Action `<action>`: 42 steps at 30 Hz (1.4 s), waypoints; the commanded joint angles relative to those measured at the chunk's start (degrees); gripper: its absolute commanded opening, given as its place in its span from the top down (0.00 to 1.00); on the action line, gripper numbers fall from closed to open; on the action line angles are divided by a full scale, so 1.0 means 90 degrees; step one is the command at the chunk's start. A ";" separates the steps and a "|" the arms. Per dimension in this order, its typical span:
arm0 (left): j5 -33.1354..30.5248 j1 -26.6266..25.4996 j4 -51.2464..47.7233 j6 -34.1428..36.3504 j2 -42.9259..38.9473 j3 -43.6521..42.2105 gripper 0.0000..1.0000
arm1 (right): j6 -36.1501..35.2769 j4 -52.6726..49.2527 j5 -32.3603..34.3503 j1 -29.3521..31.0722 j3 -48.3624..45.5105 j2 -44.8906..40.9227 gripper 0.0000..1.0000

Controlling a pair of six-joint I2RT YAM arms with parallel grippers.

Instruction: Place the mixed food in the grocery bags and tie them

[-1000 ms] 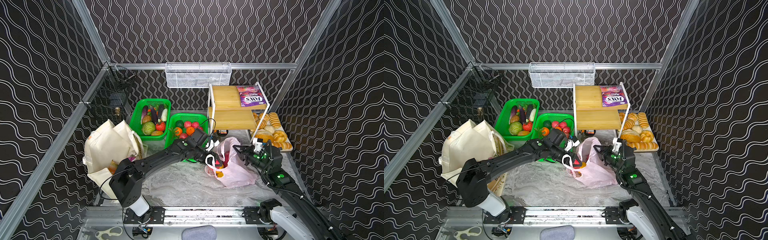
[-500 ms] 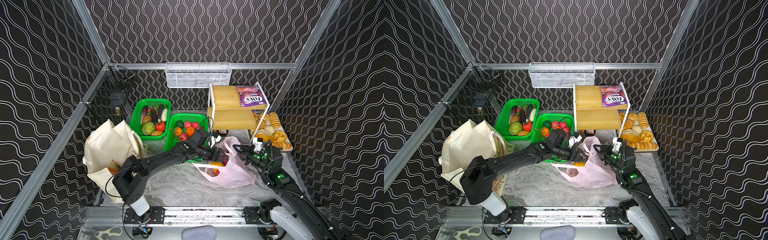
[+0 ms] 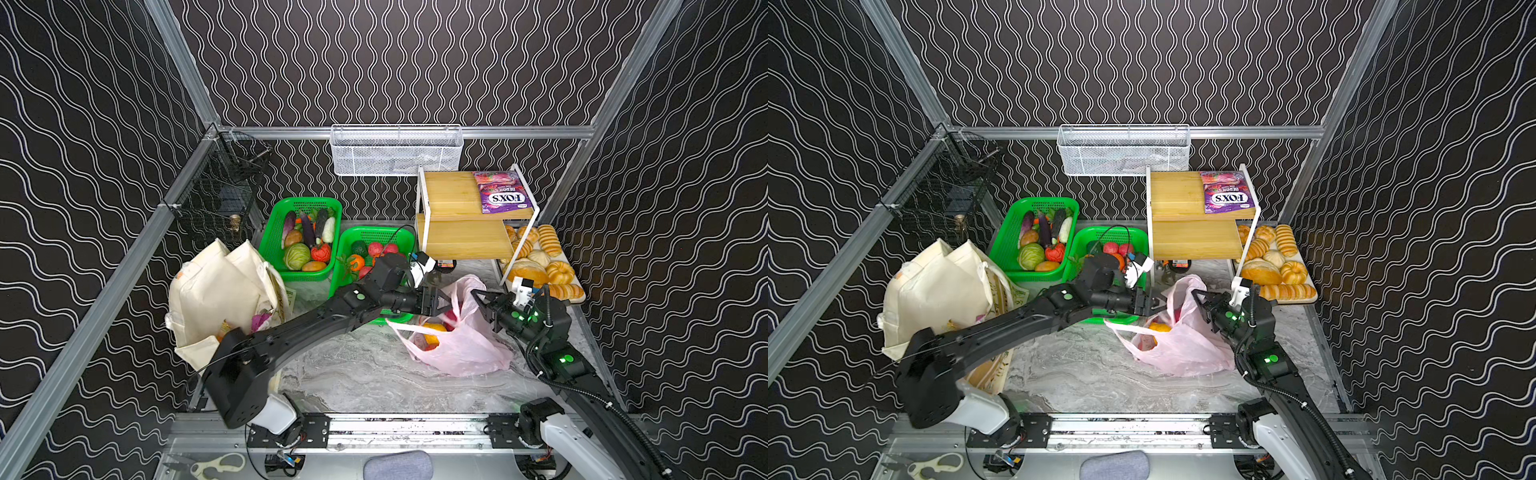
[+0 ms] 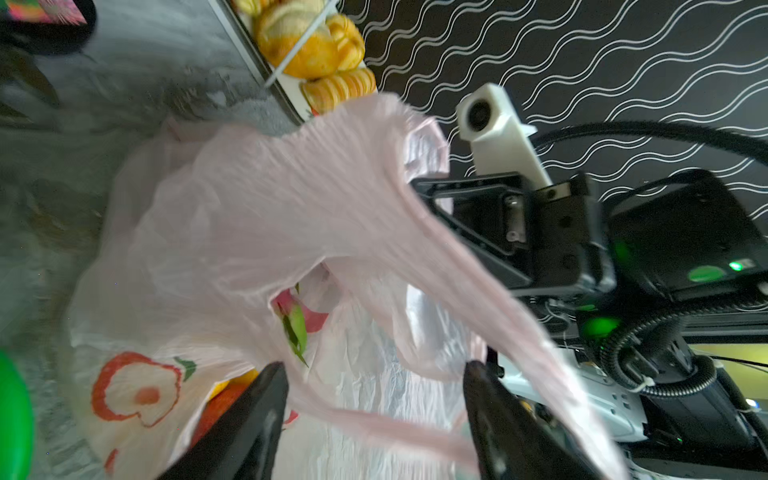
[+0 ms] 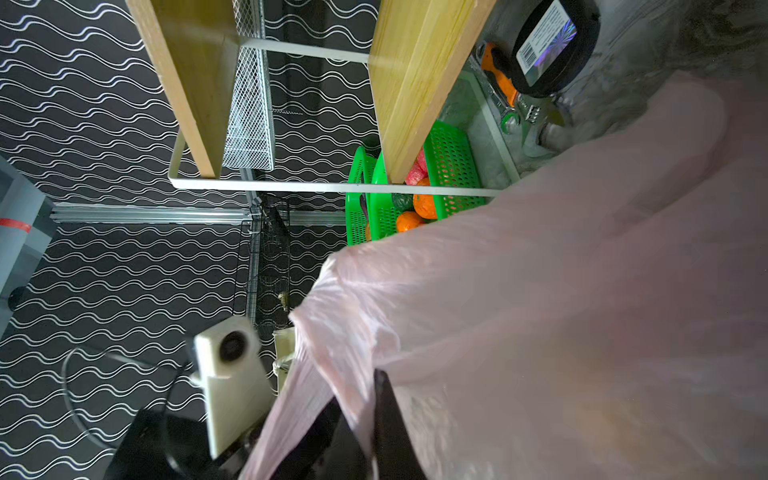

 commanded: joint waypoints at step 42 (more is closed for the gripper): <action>-0.5623 0.0015 -0.3350 -0.0085 -0.2850 -0.0695 0.17 | -0.0027 -0.0058 0.0024 -0.0008 0.0024 0.0026 0.92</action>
